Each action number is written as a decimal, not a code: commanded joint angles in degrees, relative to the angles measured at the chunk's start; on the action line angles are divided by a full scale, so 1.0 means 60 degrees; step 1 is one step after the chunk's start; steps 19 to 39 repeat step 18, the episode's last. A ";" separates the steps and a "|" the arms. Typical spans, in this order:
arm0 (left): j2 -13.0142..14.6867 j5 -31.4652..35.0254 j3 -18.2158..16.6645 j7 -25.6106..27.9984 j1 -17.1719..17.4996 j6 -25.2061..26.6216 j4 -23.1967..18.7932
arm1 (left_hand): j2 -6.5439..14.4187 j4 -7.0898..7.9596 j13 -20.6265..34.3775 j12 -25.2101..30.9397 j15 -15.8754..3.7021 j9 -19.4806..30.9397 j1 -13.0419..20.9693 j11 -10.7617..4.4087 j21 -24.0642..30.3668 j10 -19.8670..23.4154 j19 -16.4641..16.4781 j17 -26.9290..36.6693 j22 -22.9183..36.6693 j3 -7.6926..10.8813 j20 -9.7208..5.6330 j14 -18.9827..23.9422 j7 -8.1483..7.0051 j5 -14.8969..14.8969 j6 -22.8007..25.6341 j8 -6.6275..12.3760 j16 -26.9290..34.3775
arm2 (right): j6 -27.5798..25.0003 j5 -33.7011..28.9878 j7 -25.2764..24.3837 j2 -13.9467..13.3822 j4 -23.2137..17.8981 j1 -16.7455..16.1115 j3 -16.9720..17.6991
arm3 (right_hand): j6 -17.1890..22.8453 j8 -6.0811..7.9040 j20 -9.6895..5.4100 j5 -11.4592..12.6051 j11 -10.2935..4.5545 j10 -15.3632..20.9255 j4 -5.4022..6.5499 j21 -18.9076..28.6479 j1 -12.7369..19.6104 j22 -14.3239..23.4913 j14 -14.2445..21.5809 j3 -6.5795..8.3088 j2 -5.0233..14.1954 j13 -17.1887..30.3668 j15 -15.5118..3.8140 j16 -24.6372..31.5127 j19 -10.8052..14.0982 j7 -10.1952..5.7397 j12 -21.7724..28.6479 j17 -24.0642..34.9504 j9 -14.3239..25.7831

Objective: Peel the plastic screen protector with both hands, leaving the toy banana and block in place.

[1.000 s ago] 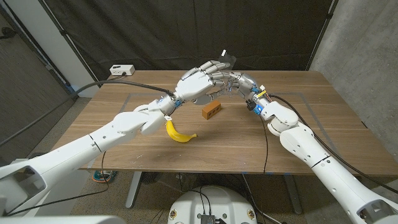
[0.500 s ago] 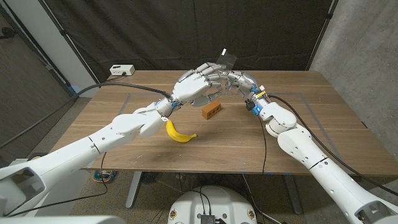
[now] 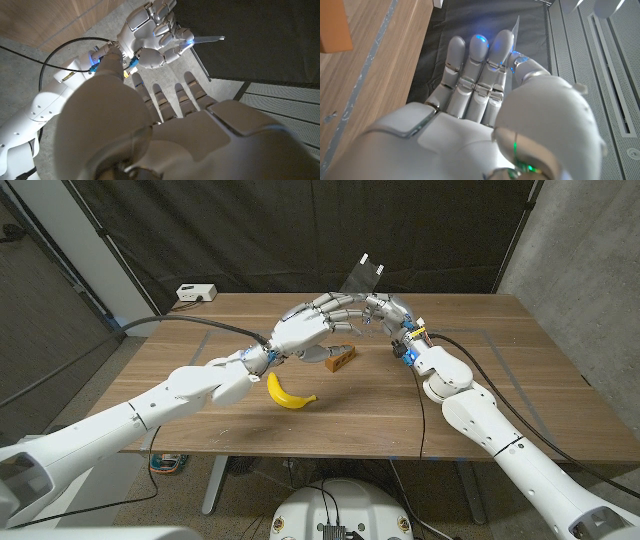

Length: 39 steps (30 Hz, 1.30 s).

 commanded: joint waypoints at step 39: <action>0.0972 -0.0316 -0.0873 0.0947 0.1457 0.0688 -0.0175 | 0.0081 0.0425 -0.0502 0.0129 -0.0697 0.0063 -0.0859 0.0019 -0.0227 -0.0750 -0.0120 -0.0136 0.0048 -0.0592 0.0043 -0.0171 0.0004 0.0273 -0.1485 -0.1065 0.0095 | 0.0062 -0.0752 -0.1306 0.0072 -0.0504 -0.0042 -0.0662 | 0.0462 -0.0036 -0.1351 0.0072 -0.0058 0.0017 -0.0177 -0.0004 0.0208 -0.0008 0.0605 0.0100 0.0137 0.0065 -0.0586 -0.0116 -0.0078 0.0176 -0.0040 0.0107 0.0078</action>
